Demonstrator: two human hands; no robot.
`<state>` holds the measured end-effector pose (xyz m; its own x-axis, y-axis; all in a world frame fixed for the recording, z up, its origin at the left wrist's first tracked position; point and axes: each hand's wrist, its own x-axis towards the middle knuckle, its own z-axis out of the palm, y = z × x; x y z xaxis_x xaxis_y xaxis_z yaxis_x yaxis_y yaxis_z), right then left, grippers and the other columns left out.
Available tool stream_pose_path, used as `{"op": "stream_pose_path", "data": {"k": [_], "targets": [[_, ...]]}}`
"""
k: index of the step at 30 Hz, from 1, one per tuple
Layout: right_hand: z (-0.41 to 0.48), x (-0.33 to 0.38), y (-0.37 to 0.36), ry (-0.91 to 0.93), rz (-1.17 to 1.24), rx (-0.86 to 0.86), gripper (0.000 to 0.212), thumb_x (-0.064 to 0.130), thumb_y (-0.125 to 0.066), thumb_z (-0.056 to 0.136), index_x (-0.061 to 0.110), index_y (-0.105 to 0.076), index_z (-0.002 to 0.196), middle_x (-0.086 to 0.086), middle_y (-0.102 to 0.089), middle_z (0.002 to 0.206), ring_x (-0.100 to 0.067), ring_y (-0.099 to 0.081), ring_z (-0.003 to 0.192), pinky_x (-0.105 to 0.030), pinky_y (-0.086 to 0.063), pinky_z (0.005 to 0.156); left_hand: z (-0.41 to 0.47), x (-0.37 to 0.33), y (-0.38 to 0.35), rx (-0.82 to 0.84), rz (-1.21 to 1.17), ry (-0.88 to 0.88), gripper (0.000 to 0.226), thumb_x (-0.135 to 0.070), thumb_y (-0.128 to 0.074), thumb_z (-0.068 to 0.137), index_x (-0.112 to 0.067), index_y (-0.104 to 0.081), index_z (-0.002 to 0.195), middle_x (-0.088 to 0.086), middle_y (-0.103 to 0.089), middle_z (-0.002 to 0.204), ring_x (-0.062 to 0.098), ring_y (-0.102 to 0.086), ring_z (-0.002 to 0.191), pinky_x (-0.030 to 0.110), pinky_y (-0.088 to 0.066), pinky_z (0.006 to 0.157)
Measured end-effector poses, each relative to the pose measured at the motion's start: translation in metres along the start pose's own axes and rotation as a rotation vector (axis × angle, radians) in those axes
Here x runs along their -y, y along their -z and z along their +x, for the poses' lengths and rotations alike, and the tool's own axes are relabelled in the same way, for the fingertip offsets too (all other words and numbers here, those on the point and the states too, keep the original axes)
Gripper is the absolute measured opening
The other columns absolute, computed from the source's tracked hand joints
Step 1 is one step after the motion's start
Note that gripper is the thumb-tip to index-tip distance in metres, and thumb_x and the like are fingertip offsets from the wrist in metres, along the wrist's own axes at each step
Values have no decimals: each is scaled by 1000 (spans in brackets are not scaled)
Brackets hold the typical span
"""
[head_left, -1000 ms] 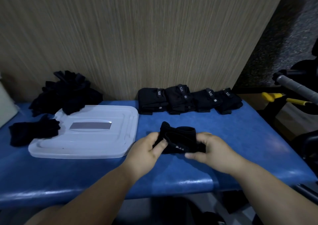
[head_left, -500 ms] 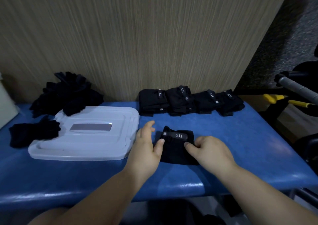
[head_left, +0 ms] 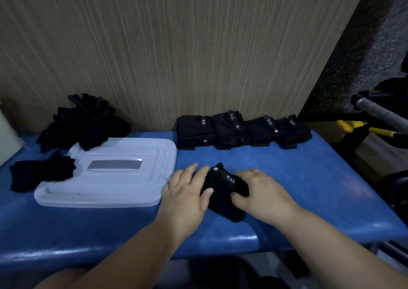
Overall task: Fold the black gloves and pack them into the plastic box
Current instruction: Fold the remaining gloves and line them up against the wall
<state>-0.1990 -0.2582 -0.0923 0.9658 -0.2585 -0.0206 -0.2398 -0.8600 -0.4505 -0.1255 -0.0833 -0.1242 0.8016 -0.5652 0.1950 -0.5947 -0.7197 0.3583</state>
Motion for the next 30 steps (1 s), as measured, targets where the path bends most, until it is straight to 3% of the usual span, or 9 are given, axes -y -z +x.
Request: {"op": "stream_pose_path", "data": {"k": [4, 7, 10, 13, 18, 21, 23, 26, 30], "targets": [[-3, 1, 0, -90, 25, -18, 66, 47, -65, 75, 28, -43, 134, 6, -62, 104, -15, -58, 103, -28, -48, 83, 0, -1, 7, -90, -65, 114, 52, -48, -45, 94, -22, -38, 139, -6, -46, 133, 16, -35, 124, 30, -31, 104], [-5, 0, -4, -121, 112, -25, 82, 49, -67, 73, 27, -29, 143, 13, -56, 73, -9, -58, 84, -22, -43, 67, -1, -6, 12, -13, -177, 189, 54, -57, -46, 89, -21, -39, 129, -6, -57, 100, 15, -50, 102, 33, -43, 91], [-9, 3, -5, -126, 196, -29, 77, 47, -70, 74, 28, -34, 139, 14, -51, 66, -3, -54, 70, -15, -33, 54, 2, -14, 14, 63, -294, 232, 57, -53, -54, 88, -22, -34, 130, -7, -62, 79, 11, -59, 84, 30, -48, 74], [-11, 5, -5, -110, 242, -39, 65, 44, -73, 75, 31, -40, 130, 13, -53, 63, 0, -52, 62, -14, -32, 49, 9, -25, 15, 106, -557, 355, 64, -40, -65, 87, -25, -28, 138, -8, -66, 81, 3, -63, 74, 16, -46, 56], [-7, 5, 2, -181, 702, -131, 51, 37, -78, 77, 30, -48, 118, 14, -66, 91, 3, -62, 83, -10, -46, 68, 28, -37, 18, 22, -1104, 502, 60, -23, -72, 85, -23, -38, 134, -3, -72, 96, 13, -70, 86, 29, -57, 72], [-1, 2, 10, -306, 1297, -16, 64, 41, -75, 69, 19, -52, 125, -3, -70, 109, -19, -69, 98, -36, -55, 86, 43, -51, 22, 21, -1259, 481, 50, -16, -71, 85, -23, -43, 126, -2, -72, 96, 13, -70, 88, 26, -53, 70], [3, 1, 21, -326, 1560, 119, 52, 37, -68, 76, 13, -56, 122, -12, -70, 114, -28, -69, 101, -42, -56, 85, 55, -61, 22, 51, -1304, 466, 47, -15, -71, 85, -24, -43, 122, 1, -70, 102, 15, -68, 94, 30, -54, 79], [12, -5, 35, -266, 1657, 93, 40, 25, -61, 83, 6, -61, 119, -16, -70, 111, -27, -70, 96, -37, -59, 74, 74, -74, 19, 62, -1307, 439, 48, -15, -72, 84, -22, -46, 123, 5, -67, 109, 20, -66, 101, 39, -53, 93], [37, -16, 53, -272, 1572, -130, 25, 13, -57, 92, 4, -63, 115, -16, -72, 103, -25, -72, 88, -34, -60, 65, 106, -90, 19, 37, -1270, 388, 45, -17, -72, 85, -21, -44, 120, 4, -66, 109, 18, -65, 100, 34, -52, 93]]}}
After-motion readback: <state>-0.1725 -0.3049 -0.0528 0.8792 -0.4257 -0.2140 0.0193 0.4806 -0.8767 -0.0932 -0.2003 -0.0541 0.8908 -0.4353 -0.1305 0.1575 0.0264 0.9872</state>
